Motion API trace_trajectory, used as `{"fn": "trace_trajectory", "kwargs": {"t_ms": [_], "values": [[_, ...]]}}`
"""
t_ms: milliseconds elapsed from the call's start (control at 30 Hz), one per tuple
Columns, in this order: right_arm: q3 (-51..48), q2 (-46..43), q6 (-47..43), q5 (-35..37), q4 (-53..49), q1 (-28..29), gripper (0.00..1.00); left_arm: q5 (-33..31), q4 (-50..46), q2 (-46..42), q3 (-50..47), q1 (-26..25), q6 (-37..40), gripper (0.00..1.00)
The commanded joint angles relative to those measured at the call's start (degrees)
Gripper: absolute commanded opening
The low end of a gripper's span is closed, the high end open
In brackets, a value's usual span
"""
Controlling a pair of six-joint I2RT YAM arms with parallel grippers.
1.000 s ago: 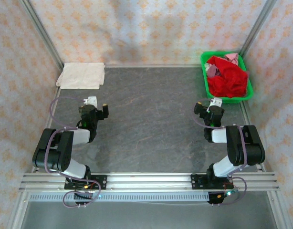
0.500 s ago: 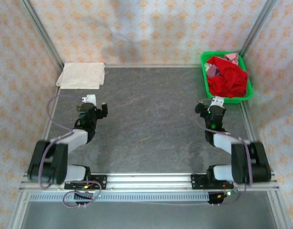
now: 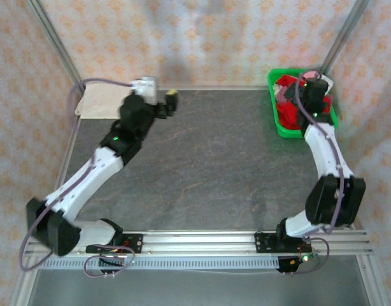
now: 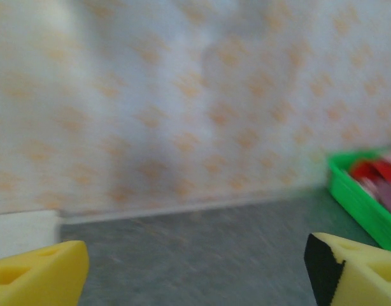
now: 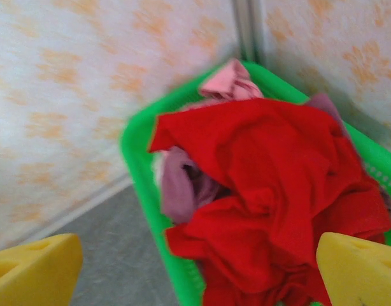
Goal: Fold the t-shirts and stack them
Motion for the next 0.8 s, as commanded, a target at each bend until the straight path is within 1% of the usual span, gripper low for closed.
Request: {"fn": "trace_trajectory", "kwargs": {"t_ms": [0,67,100,233,333,400,467,500,533,600,633,700,767], "values": [[9.64,7.22,1.98,-4.43,-15.38,-3.11,0.94,5.08,-9.03,8.62,4.36,-6.32,1.84,0.87],[15.68,13.12,1.86,-5.25,-19.34,-4.79,0.94,6.13,-6.92,11.87,4.79,-8.48,0.5,0.87],[18.9,16.5,1.83,-6.2,-21.53,-5.56,0.95,6.73,-5.36,12.9,4.58,-9.15,-0.3,0.87],[28.6,26.58,0.4,-7.04,-26.94,-6.24,0.93,9.83,-1.83,14.57,2.78,-9.91,-2.63,0.87],[32.26,32.03,0.52,-7.64,-27.55,-6.35,0.9,8.34,-3.15,14.21,1.89,-9.92,-1.95,0.87],[35.47,35.65,0.84,-8.51,-29.38,-6.31,0.83,7.06,-3.36,13.09,0.37,-9.91,-0.84,0.88],[35.92,37.62,1.57,-8.59,-28.52,-6.41,0.81,5.49,-3.49,11.89,-1.04,-9.92,-0.36,0.88],[35.65,38.37,1.82,-8.93,-27.26,-6.42,0.77,4.69,-3.73,11.4,-1.69,-9.91,-0.27,0.88],[36.1,39.15,1.98,-9.25,-27.06,-6.46,0.69,4.12,-3.86,11.0,-2.08,-9.89,-0.38,0.88],[37.68,40.24,2.17,-9.85,-27.65,-6.45,0.52,3.34,-4.11,10.12,-3.14,-9.88,-0.62,0.87],[37.84,40.07,2.17,-10.29,-27.47,-6.46,0.4,3.15,-4.15,9.73,-3.56,-9.84,-0.78,0.88],[37.22,38.53,2.37,-10.38,-26.75,-6.52,0.23,2.68,-4.06,9.19,-4.23,-9.92,-0.88,0.88],[36.66,35.96,2.48,-9.7,-26.57,-6.48,0.1,1.98,-4.32,8.91,-4.42,-9.87,-0.81,0.88]]}}
